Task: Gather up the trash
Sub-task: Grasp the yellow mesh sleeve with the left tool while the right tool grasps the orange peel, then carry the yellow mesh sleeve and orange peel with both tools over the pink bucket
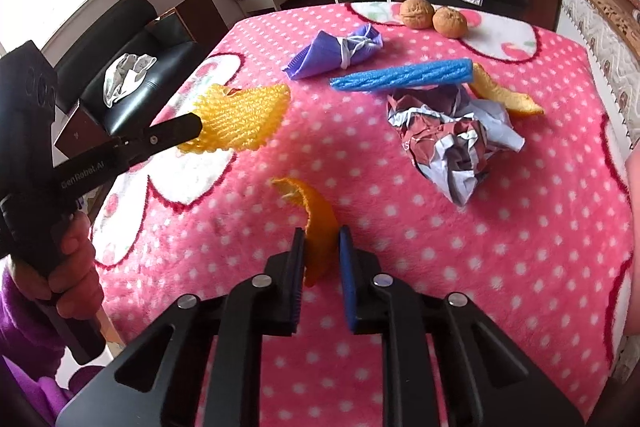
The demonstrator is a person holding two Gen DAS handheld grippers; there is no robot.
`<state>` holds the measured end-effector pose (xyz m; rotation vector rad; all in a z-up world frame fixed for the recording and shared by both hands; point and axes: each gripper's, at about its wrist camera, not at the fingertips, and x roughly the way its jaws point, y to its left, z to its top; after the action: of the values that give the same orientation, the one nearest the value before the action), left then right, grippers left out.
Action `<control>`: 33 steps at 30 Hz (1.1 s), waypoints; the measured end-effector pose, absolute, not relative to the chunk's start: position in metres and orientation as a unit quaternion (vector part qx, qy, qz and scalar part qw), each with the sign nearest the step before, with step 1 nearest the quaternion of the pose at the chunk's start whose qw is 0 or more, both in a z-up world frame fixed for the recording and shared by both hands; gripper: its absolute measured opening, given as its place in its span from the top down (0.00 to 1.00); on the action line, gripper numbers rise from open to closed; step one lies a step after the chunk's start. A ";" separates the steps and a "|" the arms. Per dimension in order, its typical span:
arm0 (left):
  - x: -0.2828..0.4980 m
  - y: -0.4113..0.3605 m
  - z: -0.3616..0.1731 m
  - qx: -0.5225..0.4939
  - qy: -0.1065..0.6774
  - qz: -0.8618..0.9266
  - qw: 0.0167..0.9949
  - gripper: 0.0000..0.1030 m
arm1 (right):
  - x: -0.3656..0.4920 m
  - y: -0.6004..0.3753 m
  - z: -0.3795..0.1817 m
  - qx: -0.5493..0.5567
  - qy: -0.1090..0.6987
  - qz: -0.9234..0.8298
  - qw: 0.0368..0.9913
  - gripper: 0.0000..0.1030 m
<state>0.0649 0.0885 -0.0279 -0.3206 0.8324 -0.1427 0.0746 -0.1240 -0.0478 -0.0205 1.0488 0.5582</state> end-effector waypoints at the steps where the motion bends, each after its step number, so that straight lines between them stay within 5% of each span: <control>1: 0.064 0.088 -0.027 -0.155 0.401 -0.069 0.900 0.92 | 0.074 -0.125 -0.047 -0.010 0.492 0.263 0.830 0.87; 33: 0.078 -0.026 0.027 -0.090 0.371 -0.186 0.905 0.92 | 0.053 -0.268 0.009 0.076 0.384 0.126 0.912 0.87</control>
<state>0.0780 -0.0260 0.0266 -0.1852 0.7667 -0.3851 0.0527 -0.2680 0.0087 0.1560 0.7904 0.2601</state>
